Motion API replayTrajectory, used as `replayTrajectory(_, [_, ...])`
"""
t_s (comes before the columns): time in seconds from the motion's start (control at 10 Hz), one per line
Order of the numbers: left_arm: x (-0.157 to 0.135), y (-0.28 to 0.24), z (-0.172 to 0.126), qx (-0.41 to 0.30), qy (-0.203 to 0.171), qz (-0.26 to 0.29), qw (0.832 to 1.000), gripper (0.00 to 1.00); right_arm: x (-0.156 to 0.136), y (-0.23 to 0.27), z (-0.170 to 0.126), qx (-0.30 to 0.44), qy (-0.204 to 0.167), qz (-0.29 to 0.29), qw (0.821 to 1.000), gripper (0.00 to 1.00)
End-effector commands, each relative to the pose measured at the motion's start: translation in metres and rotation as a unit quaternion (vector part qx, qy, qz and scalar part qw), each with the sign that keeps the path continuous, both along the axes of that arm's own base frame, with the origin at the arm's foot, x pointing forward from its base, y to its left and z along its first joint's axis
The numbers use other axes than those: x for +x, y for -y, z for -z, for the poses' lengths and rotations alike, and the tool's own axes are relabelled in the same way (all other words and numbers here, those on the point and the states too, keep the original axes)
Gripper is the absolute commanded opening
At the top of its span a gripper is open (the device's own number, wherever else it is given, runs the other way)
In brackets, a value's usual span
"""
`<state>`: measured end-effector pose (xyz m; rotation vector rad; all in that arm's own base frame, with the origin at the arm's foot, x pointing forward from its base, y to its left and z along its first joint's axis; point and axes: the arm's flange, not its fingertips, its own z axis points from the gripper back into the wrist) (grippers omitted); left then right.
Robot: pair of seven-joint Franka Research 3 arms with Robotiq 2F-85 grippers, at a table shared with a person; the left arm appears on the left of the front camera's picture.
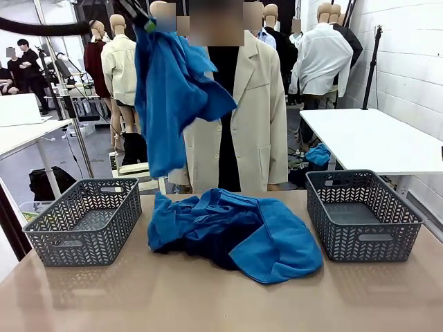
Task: Sort the tops and bottoms.
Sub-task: Lift clothes from the center of the table with your left hand, then sort the clothes according to human instructions.
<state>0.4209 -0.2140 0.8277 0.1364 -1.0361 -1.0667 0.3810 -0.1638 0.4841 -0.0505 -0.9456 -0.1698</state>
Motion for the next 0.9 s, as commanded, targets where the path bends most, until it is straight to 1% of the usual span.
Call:
replayTrajectory(0.0, [-0.014,0.0,-0.023,-0.009,0.011,-0.021,1.0,0.0,-0.001,0.0,0.001,0.007,-0.003,0.001,1.0,1.0])
replayTrajectory(0.1, [-0.027,-0.002,-0.038,-0.028,0.029,-0.025,0.999,0.0,-0.001,0.0,0.001,0.007,-0.003,0.001,1.0,1.0])
replayTrajectory(0.2, [-0.039,-0.004,-0.049,-0.033,0.047,-0.032,0.998,0.0,-0.001,0.0,0.001,0.007,-0.003,0.001,1.0,1.0])
replayTrajectory(0.3, [-0.05,-0.007,-0.058,-0.042,0.059,-0.04,0.997,0.0,-0.001,0.0,0.001,0.007,-0.003,0.001,1.0,1.0])
replayTrajectory(0.4, [-0.058,-0.011,-0.061,-0.052,0.064,-0.043,0.996,0.0,-0.001,0.0,0.001,0.007,-0.003,0.001,1.0,1.0])
replayTrajectory(0.5, [-0.041,-0.009,-0.054,-0.033,0.042,-0.022,0.998,0.0,-0.001,0.0,0.001,0.007,-0.003,0.001,1.0,1.0])
replayTrajectory(0.8, [-0.041,-0.009,-0.054,-0.033,0.042,-0.022,0.998,0.0,-0.001,0.0,0.001,0.007,-0.003,0.001,1.0,1.0])
